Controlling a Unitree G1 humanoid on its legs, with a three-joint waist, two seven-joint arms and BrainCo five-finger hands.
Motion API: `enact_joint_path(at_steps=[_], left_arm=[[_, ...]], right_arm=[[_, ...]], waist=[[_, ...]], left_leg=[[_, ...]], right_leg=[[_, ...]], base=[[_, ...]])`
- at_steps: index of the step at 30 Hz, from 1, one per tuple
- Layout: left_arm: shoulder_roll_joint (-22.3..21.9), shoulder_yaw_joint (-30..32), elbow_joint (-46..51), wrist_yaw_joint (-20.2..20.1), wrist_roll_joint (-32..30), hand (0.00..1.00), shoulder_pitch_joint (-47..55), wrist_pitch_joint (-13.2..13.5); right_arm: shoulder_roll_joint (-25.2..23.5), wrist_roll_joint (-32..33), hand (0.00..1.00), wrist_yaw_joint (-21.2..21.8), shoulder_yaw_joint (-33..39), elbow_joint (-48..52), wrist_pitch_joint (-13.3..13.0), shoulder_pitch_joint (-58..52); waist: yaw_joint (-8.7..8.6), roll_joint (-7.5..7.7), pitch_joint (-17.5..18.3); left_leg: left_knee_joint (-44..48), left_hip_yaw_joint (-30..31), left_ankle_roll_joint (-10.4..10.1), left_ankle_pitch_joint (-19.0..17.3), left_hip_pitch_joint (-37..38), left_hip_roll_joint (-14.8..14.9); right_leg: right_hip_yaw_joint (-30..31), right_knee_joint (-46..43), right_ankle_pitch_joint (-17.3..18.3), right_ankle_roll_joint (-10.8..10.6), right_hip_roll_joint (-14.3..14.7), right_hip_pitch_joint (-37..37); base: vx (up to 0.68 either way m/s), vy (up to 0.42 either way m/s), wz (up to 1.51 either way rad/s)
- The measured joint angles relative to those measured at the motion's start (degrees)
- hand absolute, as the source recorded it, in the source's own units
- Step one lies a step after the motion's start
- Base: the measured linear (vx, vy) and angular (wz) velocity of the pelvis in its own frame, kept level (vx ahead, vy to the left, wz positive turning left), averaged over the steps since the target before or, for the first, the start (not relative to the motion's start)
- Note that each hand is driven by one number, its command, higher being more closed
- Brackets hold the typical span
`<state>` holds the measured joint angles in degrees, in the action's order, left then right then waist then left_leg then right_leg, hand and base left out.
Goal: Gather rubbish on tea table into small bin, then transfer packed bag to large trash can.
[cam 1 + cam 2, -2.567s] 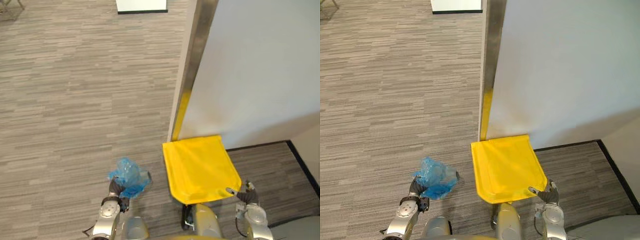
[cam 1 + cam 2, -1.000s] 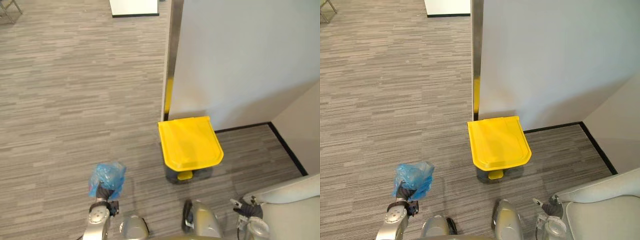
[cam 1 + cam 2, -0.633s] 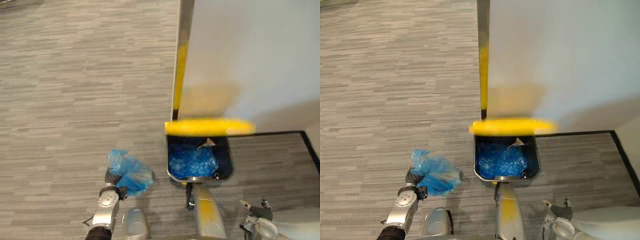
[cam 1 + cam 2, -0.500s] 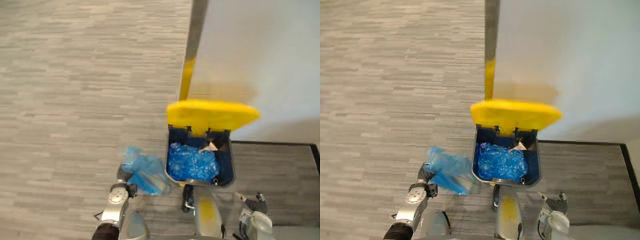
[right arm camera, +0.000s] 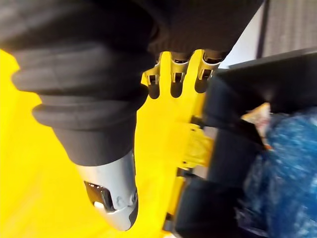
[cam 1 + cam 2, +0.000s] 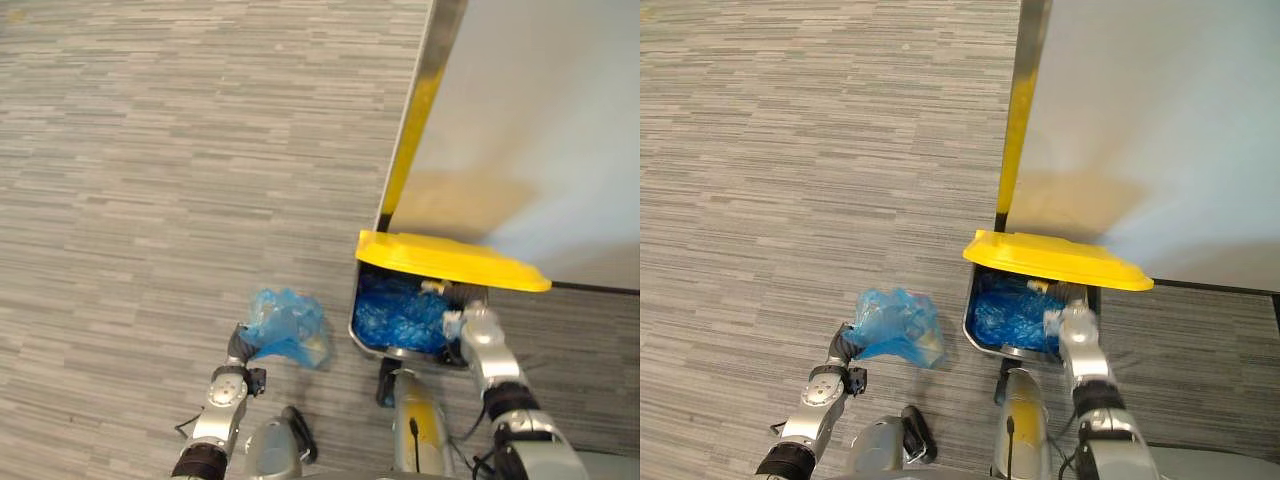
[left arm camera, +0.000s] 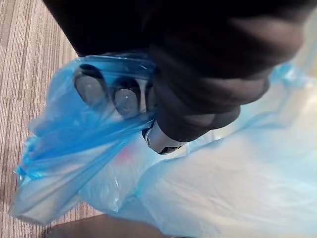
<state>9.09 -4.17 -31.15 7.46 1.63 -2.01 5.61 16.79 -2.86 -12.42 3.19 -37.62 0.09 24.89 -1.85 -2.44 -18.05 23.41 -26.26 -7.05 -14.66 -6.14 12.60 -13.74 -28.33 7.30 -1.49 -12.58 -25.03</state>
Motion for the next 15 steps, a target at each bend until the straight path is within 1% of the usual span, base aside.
enact_joint_path(at_steps=[2,4,6,8,9,11,12,15], left_arm=[[0.7,-1.4,0.6,0.0,0.6,1.00,-1.3,0.1],[1.3,-2.6,3.2,0.1,1.6,1.00,-1.6,0.4],[2.0,-3.9,6.5,0.0,3.6,1.00,-2.1,1.6],[2.7,-6.1,9.7,-0.2,4.8,1.00,-3.8,2.2],[2.9,-7.4,11.9,-0.7,5.7,1.00,-5.0,2.6],[3.0,-8.9,14.1,-1.3,6.9,1.00,-6.3,2.7],[3.1,-10.6,16.5,-1.5,7.6,1.00,-7.9,3.3],[3.1,-15.5,21.0,-2.5,9.1,1.00,-10.6,3.7]], right_arm=[[4.1,0.0,0.00,0.0,-2.0,-0.3,0.0,4.2],[6.5,0.0,0.00,0.0,-3.4,-0.3,0.1,6.5],[8.4,-0.1,0.00,0.0,-4.2,-0.3,0.1,8.6],[10.6,-0.1,0.00,0.0,-4.9,-0.3,0.1,10.0],[12.1,-0.1,0.00,0.1,-5.8,-0.3,0.1,10.5],[13.1,-0.1,0.00,0.2,-6.5,-0.3,0.2,11.1],[13.9,-0.1,0.00,0.2,-6.6,-0.3,0.1,12.2],[15.8,-0.1,0.00,0.3,-6.9,-0.3,0.1,14.0]], waist=[[-0.26,-1.18,-0.3],[-0.16,-1.63,-0.5],[-0.19,-2.01,-0.7],[-0.09,-2.56,-1.0],[-0.14,-2.99,-1.3],[-0.14,-3.28,-1.4],[-0.39,-3.70,-1.6],[-0.34,-4.34,-2.1]], left_leg=[[1.5,2.9,0.1,0.0,-1.7,-0.6],[2.7,4.3,0.3,-0.1,-3.5,-0.5],[4.1,5.8,0.6,-0.3,-5.4,0.1],[5.9,7.3,1.0,-0.6,-7.5,0.6],[7.1,8.1,1.5,-1.0,-8.6,0.9],[7.9,8.4,1.6,-1.4,-9.6,1.0],[8.5,8.8,1.6,-1.3,-11.1,1.1],[8.8,8.9,1.5,-1.2,-12.3,1.2]], right_leg=[[-0.1,0.7,-0.7,0.0,-0.4,0.0],[-0.7,0.8,-1.0,0.0,-0.7,0.0],[-1.7,1.3,-1.7,-0.3,-0.7,-0.2],[-2.8,1.7,-2.3,-0.4,-0.7,-0.4],[-3.3,1.6,-2.5,-0.6,-0.8,-0.4],[-3.2,1.5,-2.7,-0.8,-0.7,-1.0],[-3.1,1.4,-2.8,-0.9,-0.6,-2.0],[-3.0,1.4,-2.7,-1.5,-0.4,-3.1]], base=[[-0.03,0.047,0.29],[-0.09,0.008,0.23],[-0.14,-0.026,0.25],[-0.12,-0.025,0.29],[-0.14,-0.007,0.21],[-0.11,-0.008,0.11],[-0.08,-0.022,0.08],[-0.06,-0.051,0.01]])
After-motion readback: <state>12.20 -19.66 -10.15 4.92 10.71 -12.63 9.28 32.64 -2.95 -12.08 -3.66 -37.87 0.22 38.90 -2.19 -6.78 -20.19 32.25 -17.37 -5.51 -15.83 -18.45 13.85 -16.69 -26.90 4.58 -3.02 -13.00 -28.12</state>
